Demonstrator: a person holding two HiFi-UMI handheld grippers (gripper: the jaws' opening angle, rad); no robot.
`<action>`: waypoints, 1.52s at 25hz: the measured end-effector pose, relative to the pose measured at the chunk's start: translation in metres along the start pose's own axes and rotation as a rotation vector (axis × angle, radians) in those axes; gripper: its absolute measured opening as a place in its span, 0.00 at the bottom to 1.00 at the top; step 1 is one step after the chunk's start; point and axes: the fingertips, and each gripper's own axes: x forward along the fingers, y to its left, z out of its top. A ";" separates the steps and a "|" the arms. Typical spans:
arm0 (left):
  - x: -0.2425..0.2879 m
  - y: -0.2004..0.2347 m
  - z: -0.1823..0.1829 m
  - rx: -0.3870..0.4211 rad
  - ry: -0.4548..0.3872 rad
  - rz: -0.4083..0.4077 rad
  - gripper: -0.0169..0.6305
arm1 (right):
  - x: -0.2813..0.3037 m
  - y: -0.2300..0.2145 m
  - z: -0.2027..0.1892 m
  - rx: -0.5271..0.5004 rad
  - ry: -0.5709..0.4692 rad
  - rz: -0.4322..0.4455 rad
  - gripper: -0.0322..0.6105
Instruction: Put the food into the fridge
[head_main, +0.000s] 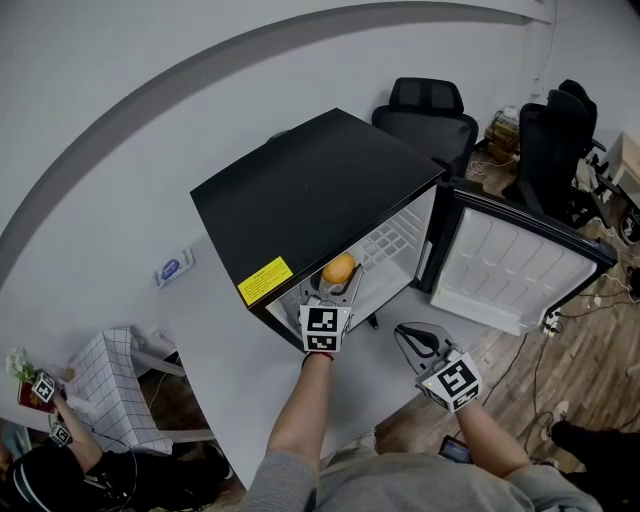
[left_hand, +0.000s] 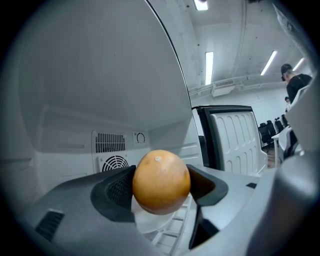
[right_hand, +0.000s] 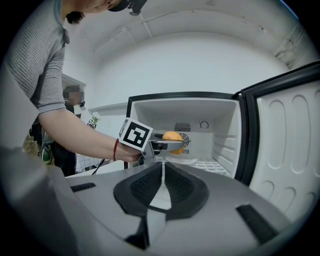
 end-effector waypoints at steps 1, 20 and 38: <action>0.002 0.002 -0.001 0.018 0.013 0.013 0.53 | 0.000 -0.001 0.000 0.001 0.002 -0.001 0.07; 0.029 0.033 -0.013 0.006 0.075 0.025 0.53 | 0.010 -0.001 0.000 -0.008 0.022 0.000 0.07; 0.033 0.037 -0.016 -0.009 0.135 0.015 0.53 | 0.011 0.000 0.000 -0.007 0.019 0.004 0.07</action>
